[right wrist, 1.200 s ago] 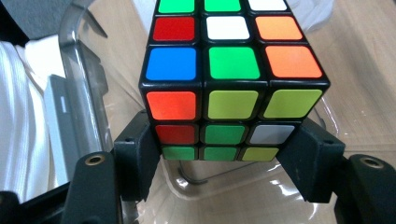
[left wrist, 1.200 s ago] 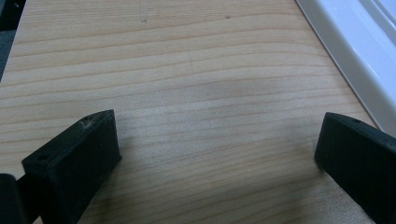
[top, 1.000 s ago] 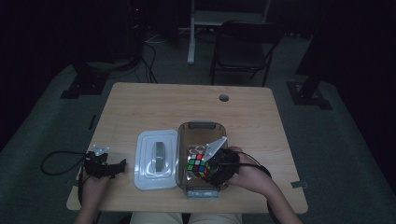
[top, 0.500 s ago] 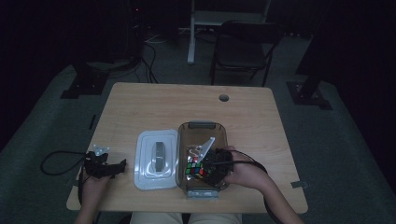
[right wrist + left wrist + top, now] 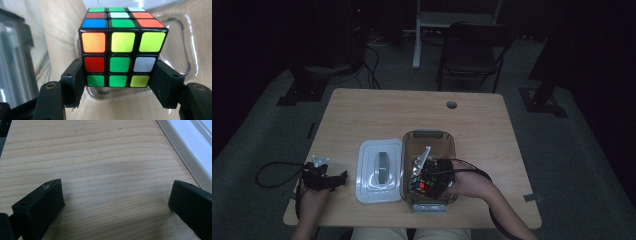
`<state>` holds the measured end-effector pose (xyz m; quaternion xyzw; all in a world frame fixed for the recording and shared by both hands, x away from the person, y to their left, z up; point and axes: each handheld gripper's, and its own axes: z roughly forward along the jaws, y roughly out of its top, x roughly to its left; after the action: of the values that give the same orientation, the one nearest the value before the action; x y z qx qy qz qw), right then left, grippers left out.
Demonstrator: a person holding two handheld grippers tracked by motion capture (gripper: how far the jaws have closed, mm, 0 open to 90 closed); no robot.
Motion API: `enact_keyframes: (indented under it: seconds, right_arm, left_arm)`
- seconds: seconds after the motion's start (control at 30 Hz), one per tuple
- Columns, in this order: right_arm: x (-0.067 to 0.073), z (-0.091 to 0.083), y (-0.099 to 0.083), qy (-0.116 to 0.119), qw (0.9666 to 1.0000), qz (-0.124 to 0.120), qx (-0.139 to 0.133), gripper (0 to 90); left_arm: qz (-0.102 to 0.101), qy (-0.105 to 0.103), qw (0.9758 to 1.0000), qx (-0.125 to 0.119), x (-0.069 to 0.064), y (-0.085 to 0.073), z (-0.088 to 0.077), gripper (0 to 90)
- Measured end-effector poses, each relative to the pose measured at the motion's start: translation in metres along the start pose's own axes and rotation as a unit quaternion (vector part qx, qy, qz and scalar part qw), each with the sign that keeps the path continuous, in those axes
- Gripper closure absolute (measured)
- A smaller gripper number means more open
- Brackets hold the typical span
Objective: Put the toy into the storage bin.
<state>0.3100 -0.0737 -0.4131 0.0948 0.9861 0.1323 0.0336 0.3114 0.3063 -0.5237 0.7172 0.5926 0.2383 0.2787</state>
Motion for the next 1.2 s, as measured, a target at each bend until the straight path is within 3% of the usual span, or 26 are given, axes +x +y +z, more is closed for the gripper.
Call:
enact_keyframes:
  seconds: [0.33, 0.63, 1.1, 1.2]
  right_arm:
    - [-0.004, 0.008, 0.009, 0.009, 0.9994, -0.011, 0.033, 34.2]
    - [-0.006, 0.019, 0.021, 0.002, 0.9984, -0.021, 0.053, 34.1]
    - [-0.005, 0.03, 0.024, 0.009, 0.9958, -0.025, 0.088, 34.0]
    - [-0.006, 0.03, 0.024, 0.01, 0.9961, -0.023, 0.085, 34.0]
  left_arm:
    - [0.0, 0.0, 1.0, 0.0, 0.0, 0.0, 0.0, 0.6]
    - [0.0, 0.0, 1.0, 0.0, 0.0, 0.0, 0.0, 0.6]
    - [0.0, 0.0, 1.0, 0.0, 0.0, 0.0, 0.0, 0.6]
    - [0.0, 0.0, 1.0, 0.0, 0.0, 0.0, 0.0, 0.6]
